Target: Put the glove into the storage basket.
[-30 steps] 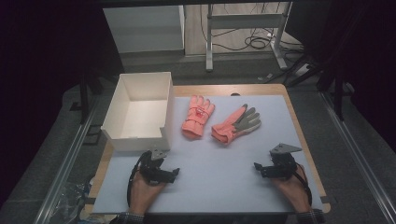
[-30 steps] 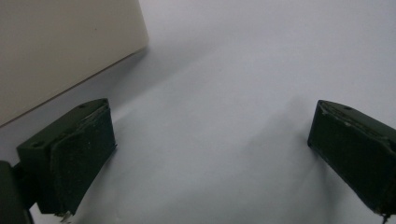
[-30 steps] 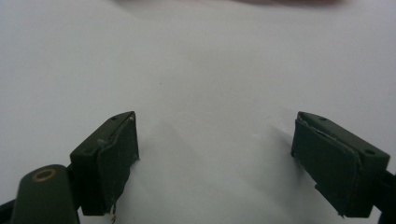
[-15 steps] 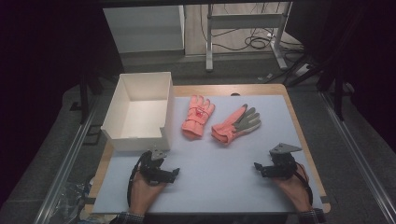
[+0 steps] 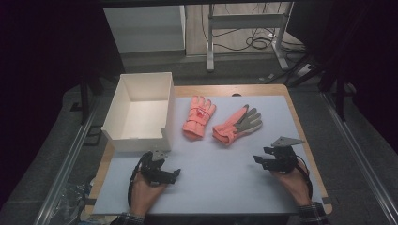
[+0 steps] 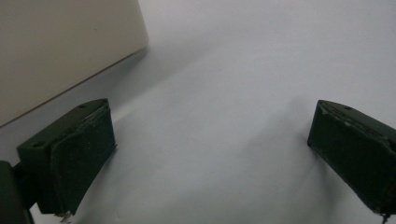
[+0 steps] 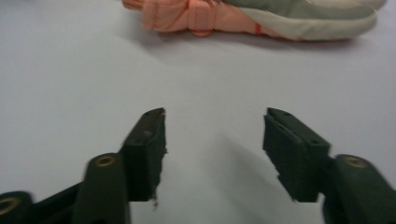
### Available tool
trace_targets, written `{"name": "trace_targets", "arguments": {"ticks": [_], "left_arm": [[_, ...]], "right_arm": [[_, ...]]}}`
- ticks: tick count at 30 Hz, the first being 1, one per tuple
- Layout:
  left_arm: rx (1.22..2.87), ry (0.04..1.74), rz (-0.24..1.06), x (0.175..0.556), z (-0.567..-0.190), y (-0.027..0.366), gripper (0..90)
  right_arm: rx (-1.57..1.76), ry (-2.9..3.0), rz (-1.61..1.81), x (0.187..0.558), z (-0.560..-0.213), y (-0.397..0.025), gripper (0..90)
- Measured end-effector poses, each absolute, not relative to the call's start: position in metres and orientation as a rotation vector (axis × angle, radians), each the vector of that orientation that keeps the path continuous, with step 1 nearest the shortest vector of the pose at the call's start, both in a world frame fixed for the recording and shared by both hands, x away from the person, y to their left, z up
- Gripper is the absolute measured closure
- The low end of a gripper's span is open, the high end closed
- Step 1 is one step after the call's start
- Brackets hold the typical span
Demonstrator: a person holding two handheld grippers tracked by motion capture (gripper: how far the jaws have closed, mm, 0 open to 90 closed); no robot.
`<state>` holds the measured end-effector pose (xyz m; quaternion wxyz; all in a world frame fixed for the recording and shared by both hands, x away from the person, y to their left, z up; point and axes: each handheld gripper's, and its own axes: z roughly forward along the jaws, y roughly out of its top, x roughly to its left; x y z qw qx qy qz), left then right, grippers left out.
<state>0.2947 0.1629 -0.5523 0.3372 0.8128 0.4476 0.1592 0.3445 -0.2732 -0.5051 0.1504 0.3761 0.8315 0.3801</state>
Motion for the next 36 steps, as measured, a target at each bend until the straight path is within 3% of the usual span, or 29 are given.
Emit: {"name": "trace_targets", "arguments": {"ticks": [3, 4, 6, 10, 17, 22, 28, 31, 33, 36], "left_arm": [[2.118, 1.167, 0.415, 0.295, -0.552, 0.163, 0.5], [2.118, 1.167, 0.415, 0.295, -0.552, 0.163, 0.5], [2.118, 1.167, 0.415, 0.295, -0.552, 0.163, 0.5], [2.118, 1.167, 0.415, 0.295, -0.552, 0.163, 0.5], [2.119, 1.167, 0.415, 0.295, -0.552, 0.163, 0.6], [2.118, 1.167, 0.415, 0.295, -0.552, 0.163, 0.6], [2.117, 1.167, 0.415, 0.295, -0.552, 0.163, 0.6], [2.117, 1.167, 0.415, 0.295, -0.552, 0.163, 0.6], [2.119, 1.166, 0.415, 0.295, -0.552, 0.163, 0.6], [2.119, 1.166, 0.415, 0.295, -0.552, 0.163, 0.6]], "right_arm": [[1.050, 2.429, 1.123, 0.352, -0.497, -0.264, 59.2], [1.050, 2.429, 1.123, 0.352, -0.497, -0.264, 59.2], [1.023, 2.442, 1.126, 0.356, -0.492, -0.257, 71.1], [0.993, 2.468, 1.151, 0.363, -0.486, -0.244, 83.7], [0.954, 2.481, 1.177, 0.377, -0.479, -0.221, 82.6], [0.944, 2.475, 1.167, 0.395, -0.475, -0.196, 67.6], [0.934, 2.479, 1.125, 0.409, -0.482, -0.178, 62.7], [0.928, 2.483, 1.106, 0.412, -0.485, -0.174, 62.7], [0.902, 2.480, 1.051, 0.413, -0.491, -0.169, 72.5], [0.903, 2.482, 1.042, 0.412, -0.494, -0.170, 77.9]]}}
